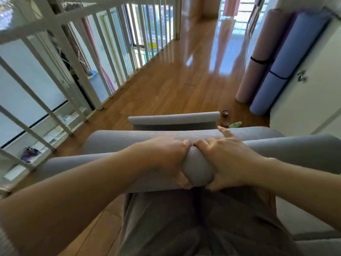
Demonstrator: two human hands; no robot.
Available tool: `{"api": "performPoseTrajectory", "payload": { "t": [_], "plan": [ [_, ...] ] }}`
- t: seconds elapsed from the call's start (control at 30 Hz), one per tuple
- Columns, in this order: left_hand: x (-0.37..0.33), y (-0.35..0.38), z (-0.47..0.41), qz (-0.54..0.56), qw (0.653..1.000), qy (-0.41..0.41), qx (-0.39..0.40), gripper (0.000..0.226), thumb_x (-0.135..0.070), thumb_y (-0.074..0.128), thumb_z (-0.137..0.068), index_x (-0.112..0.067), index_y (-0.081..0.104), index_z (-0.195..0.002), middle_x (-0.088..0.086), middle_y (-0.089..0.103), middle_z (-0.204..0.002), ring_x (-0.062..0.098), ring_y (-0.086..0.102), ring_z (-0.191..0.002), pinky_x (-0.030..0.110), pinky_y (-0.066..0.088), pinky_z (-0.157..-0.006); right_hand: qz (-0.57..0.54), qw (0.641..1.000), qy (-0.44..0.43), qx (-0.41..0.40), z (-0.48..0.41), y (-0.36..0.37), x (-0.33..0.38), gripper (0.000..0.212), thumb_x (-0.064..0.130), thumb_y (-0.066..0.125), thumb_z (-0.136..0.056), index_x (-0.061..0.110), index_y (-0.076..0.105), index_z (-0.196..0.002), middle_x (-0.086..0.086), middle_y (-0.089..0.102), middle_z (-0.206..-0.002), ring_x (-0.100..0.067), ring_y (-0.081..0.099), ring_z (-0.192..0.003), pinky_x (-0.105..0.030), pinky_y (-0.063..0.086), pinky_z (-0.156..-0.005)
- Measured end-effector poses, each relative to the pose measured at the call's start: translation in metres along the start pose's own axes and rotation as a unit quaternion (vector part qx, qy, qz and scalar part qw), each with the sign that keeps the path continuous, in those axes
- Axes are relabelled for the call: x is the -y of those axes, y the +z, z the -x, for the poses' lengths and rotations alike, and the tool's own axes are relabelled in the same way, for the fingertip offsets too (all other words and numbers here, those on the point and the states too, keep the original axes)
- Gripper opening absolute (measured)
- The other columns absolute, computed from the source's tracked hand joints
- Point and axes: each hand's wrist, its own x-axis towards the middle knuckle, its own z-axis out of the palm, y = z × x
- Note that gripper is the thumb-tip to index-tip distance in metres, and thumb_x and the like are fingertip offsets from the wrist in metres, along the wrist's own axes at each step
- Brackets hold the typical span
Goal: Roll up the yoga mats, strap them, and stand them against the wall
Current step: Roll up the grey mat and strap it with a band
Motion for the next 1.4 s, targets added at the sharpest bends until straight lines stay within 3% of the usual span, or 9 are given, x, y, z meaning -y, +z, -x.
{"api": "performPoseTrajectory", "payload": {
  "t": [0.2, 0.3, 0.5, 0.6, 0.73, 0.93, 1.1, 1.2, 1.4],
  "plan": [
    [-0.011, 0.013, 0.017, -0.114, 0.989, -0.056, -0.077, 0.096, -0.069, 0.061, -0.074, -0.026, 0.018, -0.148, 0.0, 0.044, -0.14, 0.023, 0.044, -0.128, 0.054, 0.023, -0.112, -0.076, 0.995, -0.012, 0.07, -0.021, -0.011, -0.015, 0.082, 0.067, 0.075, -0.061, 0.034, 0.042, -0.129, 0.017, 0.056, -0.118, -0.008, 0.052, -0.111, -0.044, 0.026, -0.113],
    [-0.013, 0.026, 0.016, -0.118, 0.983, -0.059, -0.128, 0.104, -0.068, 0.065, -0.07, -0.023, 0.013, -0.148, 0.004, 0.042, -0.141, 0.026, 0.044, -0.126, 0.047, 0.024, -0.112, -0.102, 0.985, 0.007, 0.139, -0.035, -0.021, -0.023, 0.087, 0.067, 0.079, -0.054, 0.034, 0.045, -0.126, 0.014, 0.057, -0.116, -0.011, 0.054, -0.107, -0.038, 0.042, -0.1],
    [0.012, -0.002, -0.004, 0.012, 0.998, -0.04, -0.055, 0.099, -0.069, 0.071, -0.063, -0.031, 0.028, -0.143, -0.006, 0.05, -0.132, 0.018, 0.049, -0.118, 0.037, 0.039, -0.102, 0.07, 0.996, 0.047, 0.005, -0.014, -0.002, -0.004, 0.109, 0.064, 0.071, -0.067, 0.021, 0.014, -0.149, 0.001, 0.042, -0.14, -0.021, 0.041, -0.13, -0.056, 0.007, -0.118],
    [0.014, -0.009, -0.013, 0.006, 0.998, -0.057, -0.03, 0.096, -0.071, 0.069, -0.064, -0.031, 0.03, -0.142, -0.009, 0.051, -0.133, 0.016, 0.048, -0.122, 0.042, 0.037, -0.105, 0.014, 0.998, 0.049, -0.021, -0.02, 0.0, -0.008, 0.097, 0.062, 0.073, -0.063, 0.025, 0.027, -0.14, 0.003, 0.051, -0.129, -0.019, 0.048, -0.12, -0.051, 0.016, -0.117],
    [-0.002, 0.012, -0.011, -0.132, 0.979, -0.085, -0.129, 0.106, -0.068, 0.066, -0.069, -0.022, 0.014, -0.149, 0.0, 0.044, -0.139, 0.024, 0.045, -0.126, 0.055, 0.014, -0.113, -0.053, 0.996, 0.043, 0.055, -0.041, -0.02, -0.029, 0.094, 0.064, 0.079, -0.056, 0.028, 0.038, -0.132, 0.008, 0.055, -0.123, -0.014, 0.052, -0.112, -0.039, 0.037, -0.104],
    [0.021, -0.001, -0.021, -0.04, 0.988, -0.058, -0.134, 0.101, -0.07, 0.069, -0.062, -0.029, 0.027, -0.144, -0.005, 0.051, -0.135, 0.018, 0.049, -0.122, 0.036, 0.034, -0.104, 0.078, 0.993, 0.061, -0.067, -0.034, 0.006, -0.012, 0.111, 0.065, 0.069, -0.067, 0.02, 0.012, -0.15, -0.003, 0.039, -0.143, -0.024, 0.037, -0.133, -0.06, 0.001, -0.114],
    [0.028, -0.022, -0.031, 0.048, 0.994, -0.076, -0.063, 0.092, -0.067, 0.073, -0.063, -0.036, 0.034, -0.141, -0.012, 0.054, -0.128, 0.014, 0.05, -0.118, 0.032, 0.038, -0.094, 0.03, 0.993, 0.057, -0.095, -0.048, 0.006, -0.023, 0.096, 0.061, 0.069, -0.067, 0.024, 0.024, -0.144, -0.001, 0.049, -0.136, -0.022, 0.047, -0.125, -0.052, 0.01, -0.116],
    [0.02, -0.002, -0.027, -0.113, 0.98, -0.109, -0.125, 0.099, -0.064, 0.067, -0.071, -0.025, 0.018, -0.148, -0.001, 0.045, -0.14, 0.022, 0.045, -0.128, 0.059, 0.017, -0.111, 0.015, 0.995, 0.052, -0.08, -0.055, -0.003, -0.031, 0.097, 0.061, 0.073, -0.061, 0.022, 0.031, -0.139, -0.001, 0.054, -0.13, -0.021, 0.051, -0.121, -0.051, 0.016, -0.116],
    [0.015, 0.008, -0.019, -0.173, 0.963, -0.106, -0.175, 0.102, -0.058, 0.068, -0.073, -0.021, 0.011, -0.149, 0.006, 0.043, -0.14, 0.027, 0.047, -0.126, 0.056, 0.01, -0.114, 0.026, 0.996, 0.05, -0.062, -0.053, -0.006, -0.029, 0.09, 0.059, 0.072, -0.061, 0.021, 0.039, -0.135, 0.0, 0.056, -0.125, -0.019, 0.053, -0.116, -0.047, 0.016, -0.117]
  ]
}}
